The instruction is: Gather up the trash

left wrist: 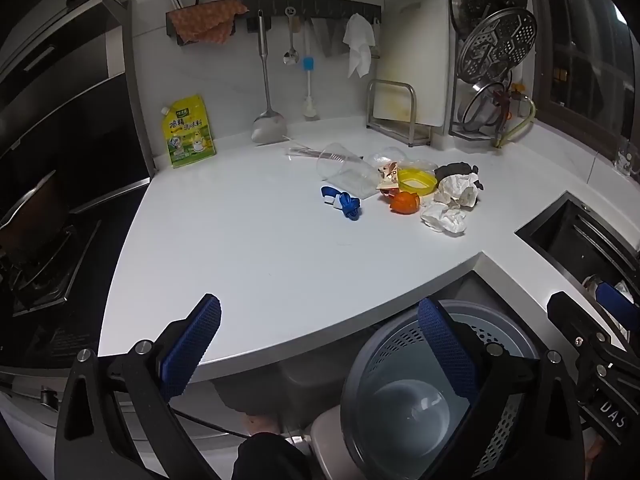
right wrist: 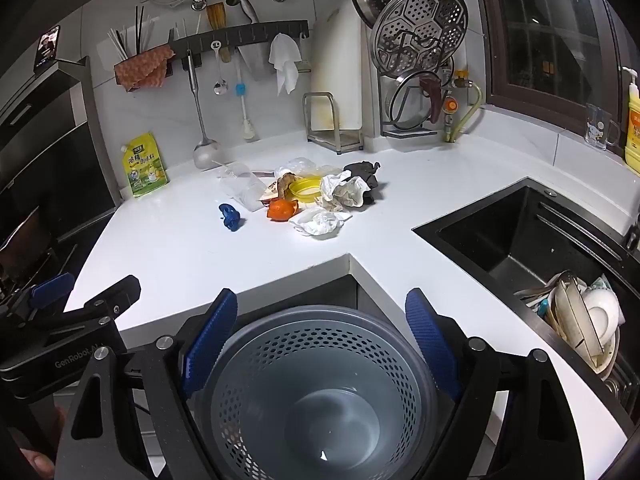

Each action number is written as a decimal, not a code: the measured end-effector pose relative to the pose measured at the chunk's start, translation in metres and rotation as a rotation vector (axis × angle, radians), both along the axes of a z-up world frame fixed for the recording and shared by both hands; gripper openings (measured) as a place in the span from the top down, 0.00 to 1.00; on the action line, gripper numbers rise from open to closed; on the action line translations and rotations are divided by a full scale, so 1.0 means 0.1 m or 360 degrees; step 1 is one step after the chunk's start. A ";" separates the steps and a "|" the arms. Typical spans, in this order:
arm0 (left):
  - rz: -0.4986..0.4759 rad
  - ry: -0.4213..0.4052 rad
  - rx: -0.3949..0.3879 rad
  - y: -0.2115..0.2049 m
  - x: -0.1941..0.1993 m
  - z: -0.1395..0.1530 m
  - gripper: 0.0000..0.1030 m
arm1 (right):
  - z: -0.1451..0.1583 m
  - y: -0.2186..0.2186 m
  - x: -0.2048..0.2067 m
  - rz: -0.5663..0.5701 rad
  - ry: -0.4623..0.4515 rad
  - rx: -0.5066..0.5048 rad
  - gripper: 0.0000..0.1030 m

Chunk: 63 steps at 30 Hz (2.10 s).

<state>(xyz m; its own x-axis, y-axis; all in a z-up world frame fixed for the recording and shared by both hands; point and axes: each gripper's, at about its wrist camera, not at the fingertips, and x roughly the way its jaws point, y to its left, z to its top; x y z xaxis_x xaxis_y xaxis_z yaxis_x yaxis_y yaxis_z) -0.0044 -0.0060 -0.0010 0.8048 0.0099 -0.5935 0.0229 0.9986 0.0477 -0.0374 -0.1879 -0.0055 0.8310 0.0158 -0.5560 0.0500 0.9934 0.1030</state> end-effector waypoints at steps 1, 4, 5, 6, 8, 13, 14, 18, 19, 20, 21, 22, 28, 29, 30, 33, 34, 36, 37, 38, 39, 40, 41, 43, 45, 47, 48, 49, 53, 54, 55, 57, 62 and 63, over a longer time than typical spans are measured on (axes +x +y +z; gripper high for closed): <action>0.0001 -0.0001 -0.0001 0.00 0.00 0.00 0.06 | 0.00 0.00 0.00 0.0000 0.0000 0.0000 0.20; 0.0000 -0.0008 -0.0006 0.03 -0.02 0.03 0.06 | 0.00 -0.01 0.00 0.0003 0.0002 0.0002 0.20; 0.0001 -0.0009 -0.0006 0.03 -0.02 0.03 0.06 | 0.00 0.00 0.00 -0.0001 -0.0001 0.0001 0.20; 0.0000 -0.0009 -0.0005 0.03 -0.02 0.03 0.06 | 0.00 0.00 0.00 -0.0001 -0.0002 0.0000 0.20; -0.0002 -0.0005 -0.0001 0.02 -0.03 0.03 0.06 | 0.00 -0.01 0.00 0.0000 -0.0001 0.0000 0.20; -0.0007 0.0008 -0.0006 0.05 0.00 0.05 0.06 | -0.01 0.00 0.00 -0.0001 -0.0002 0.0000 0.20; -0.0008 0.0008 -0.0007 0.06 0.01 0.05 0.06 | -0.01 -0.01 0.00 0.0001 -0.0002 0.0002 0.20; -0.0004 0.0007 -0.0003 0.05 0.00 0.04 0.06 | -0.01 -0.01 0.00 0.0002 0.0001 0.0000 0.20; -0.0002 0.0008 -0.0001 0.04 0.00 0.04 0.06 | -0.02 -0.01 0.00 0.0004 0.0003 0.0001 0.20; -0.0001 0.0007 -0.0001 0.04 0.01 0.04 0.06 | -0.02 -0.01 0.01 0.0005 0.0004 0.0000 0.20; -0.0002 0.0006 -0.0001 0.04 0.01 0.04 0.06 | -0.02 -0.01 0.01 0.0005 0.0003 -0.0001 0.20; -0.0002 0.0007 0.0001 0.04 0.01 0.04 0.06 | -0.02 -0.01 0.01 0.0005 0.0003 0.0000 0.20; -0.0003 0.0014 0.0001 0.03 0.02 0.03 0.06 | -0.01 -0.01 0.01 0.0004 0.0005 0.0000 0.20; -0.0003 0.0015 0.0000 0.03 0.02 0.03 0.06 | -0.01 -0.01 0.00 0.0004 0.0006 0.0001 0.20; -0.0004 0.0013 -0.0002 0.03 0.01 0.02 0.06 | -0.01 -0.01 0.00 0.0003 0.0004 0.0000 0.20; 0.0000 0.0012 -0.0003 0.03 0.02 0.02 0.06 | -0.01 -0.01 0.00 0.0003 0.0003 0.0001 0.20; 0.0000 0.0014 -0.0005 0.04 0.01 0.01 0.06 | -0.01 -0.01 0.00 0.0002 0.0001 -0.0001 0.20; 0.0001 0.0018 -0.0008 0.04 0.02 0.01 0.06 | -0.01 -0.02 0.00 0.0001 -0.0001 0.0000 0.20; 0.0002 0.0018 -0.0010 0.04 0.02 0.01 0.06 | -0.01 -0.02 0.00 0.0001 -0.0001 0.0002 0.20; 0.0003 0.0018 -0.0010 0.04 0.02 0.01 0.06 | -0.01 -0.02 0.00 0.0000 -0.0002 0.0001 0.20; 0.0003 0.0017 -0.0010 0.05 0.02 0.01 0.06 | -0.02 -0.02 0.00 -0.0001 -0.0002 0.0000 0.20; 0.0003 0.0015 -0.0010 0.05 0.02 0.01 0.06 | -0.02 -0.02 0.00 -0.0001 0.0001 0.0001 0.20; 0.0004 0.0015 -0.0010 0.05 0.02 0.01 0.06 | -0.01 -0.03 0.00 0.0000 0.0002 0.0004 0.20; 0.0003 0.0016 -0.0012 0.05 0.02 0.01 0.06 | -0.01 -0.03 -0.01 0.0002 0.0002 0.0004 0.20; 0.0005 0.0015 -0.0011 0.05 0.02 0.01 0.06 | -0.01 -0.04 -0.01 0.0001 0.0000 0.0003 0.20; 0.0006 0.0014 -0.0013 0.05 0.01 0.00 0.06 | -0.01 -0.04 -0.01 0.0003 -0.0001 0.0003 0.20; 0.0007 0.0013 -0.0013 0.05 0.01 0.00 0.06 | -0.01 -0.05 -0.01 0.0004 0.0000 0.0006 0.20; 0.0008 0.0012 -0.0012 0.04 0.01 0.00 0.06 | -0.01 -0.04 -0.01 0.0004 0.0001 0.0005 0.20; 0.0002 0.0018 -0.0012 0.04 0.03 -0.02 0.06 | -0.05 -0.04 0.02 0.0003 0.0018 0.0011 0.20; 0.0001 0.0022 -0.0011 0.04 0.04 -0.03 0.06 | -0.06 -0.05 0.03 0.0003 0.0023 0.0014 0.20; 0.0001 0.0026 -0.0010 0.03 0.05 -0.04 0.06 | -0.07 -0.05 0.05 0.0003 0.0027 0.0017 0.20; 0.0001 0.0035 -0.0008 0.03 0.07 -0.05 0.06 | -0.09 -0.05 0.07 0.0004 0.0033 0.0018 0.20; -0.0005 0.0043 -0.0003 0.01 0.13 -0.09 0.06 | -0.13 -0.06 0.13 0.0006 0.0045 0.0021 0.20; -0.0006 0.0045 -0.0002 0.01 0.15 -0.10 0.06 | -0.15 -0.06 0.15 0.0008 0.0052 0.0021 0.20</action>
<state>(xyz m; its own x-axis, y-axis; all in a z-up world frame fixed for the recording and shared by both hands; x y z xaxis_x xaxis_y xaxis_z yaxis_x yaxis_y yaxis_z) 0.0104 -0.0052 -0.0112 0.7878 0.0060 -0.6159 0.0280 0.9986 0.0456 -0.0224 -0.1939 -0.0207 0.8122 0.0272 -0.5827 0.0488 0.9922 0.1144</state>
